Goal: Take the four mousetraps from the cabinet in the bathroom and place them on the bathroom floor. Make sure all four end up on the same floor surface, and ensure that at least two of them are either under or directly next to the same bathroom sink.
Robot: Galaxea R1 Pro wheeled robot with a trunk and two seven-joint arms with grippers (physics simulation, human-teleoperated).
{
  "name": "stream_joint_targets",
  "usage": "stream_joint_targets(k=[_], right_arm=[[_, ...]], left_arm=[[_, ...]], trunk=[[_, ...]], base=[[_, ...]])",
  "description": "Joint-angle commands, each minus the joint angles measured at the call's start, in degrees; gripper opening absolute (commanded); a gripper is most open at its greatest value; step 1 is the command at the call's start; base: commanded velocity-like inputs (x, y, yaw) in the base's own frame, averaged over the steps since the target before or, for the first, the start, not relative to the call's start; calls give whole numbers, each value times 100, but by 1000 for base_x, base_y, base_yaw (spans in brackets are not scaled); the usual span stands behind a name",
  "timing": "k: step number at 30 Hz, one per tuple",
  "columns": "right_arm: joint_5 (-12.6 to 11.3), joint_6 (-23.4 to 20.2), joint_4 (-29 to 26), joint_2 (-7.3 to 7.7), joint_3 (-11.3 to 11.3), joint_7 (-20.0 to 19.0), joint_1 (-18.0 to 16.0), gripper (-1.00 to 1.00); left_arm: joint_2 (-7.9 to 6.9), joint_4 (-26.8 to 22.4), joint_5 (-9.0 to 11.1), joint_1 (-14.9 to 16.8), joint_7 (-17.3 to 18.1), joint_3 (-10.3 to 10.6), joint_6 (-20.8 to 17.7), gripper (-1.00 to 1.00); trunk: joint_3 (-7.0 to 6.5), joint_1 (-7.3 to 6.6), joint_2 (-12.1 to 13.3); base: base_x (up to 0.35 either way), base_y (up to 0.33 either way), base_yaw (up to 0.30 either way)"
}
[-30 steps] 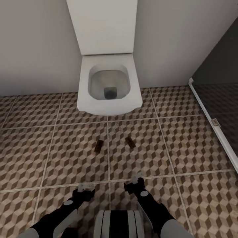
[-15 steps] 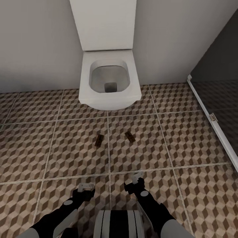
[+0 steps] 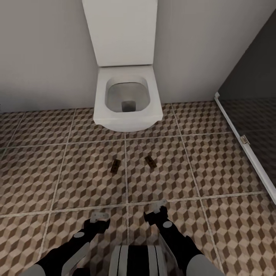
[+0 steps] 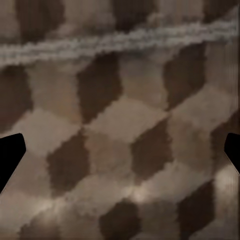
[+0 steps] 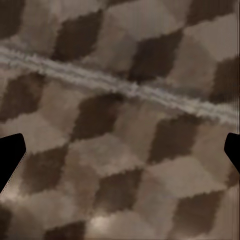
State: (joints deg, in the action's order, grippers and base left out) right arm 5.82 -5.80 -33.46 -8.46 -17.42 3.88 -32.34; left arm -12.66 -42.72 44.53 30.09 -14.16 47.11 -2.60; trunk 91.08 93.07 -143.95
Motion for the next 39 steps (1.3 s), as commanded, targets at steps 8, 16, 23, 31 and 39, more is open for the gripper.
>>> stream_joint_targets(k=[8,16,23,31,39], right_arm=[[61,-42,-11,0,-24,42,-1,100],[63,-44,-12,-6,-25,43,-1,100],[66,-44,-12,-7,-25,43,-1,100],[68,-38,-12,3,-23,43,-1,100],[75,49,-2,48,-17,43,-1,100]], left_arm=[[-8,-14,36,6,-52,40,-13,100],[-8,-16,35,6,-52,41,-13,100],[-8,-13,37,6,-52,42,-19,100],[-8,-15,36,6,-52,50,-10,100],[-11,-20,37,6,-50,72,11,100]], trunk=[[-175,-21,9],[-352,-42,20],[-507,-60,29],[-684,-81,40],[-861,-101,51]], base=[[0,0,0],[0,0,0],[0,0,0],[0,0,0],[0,0,0]])
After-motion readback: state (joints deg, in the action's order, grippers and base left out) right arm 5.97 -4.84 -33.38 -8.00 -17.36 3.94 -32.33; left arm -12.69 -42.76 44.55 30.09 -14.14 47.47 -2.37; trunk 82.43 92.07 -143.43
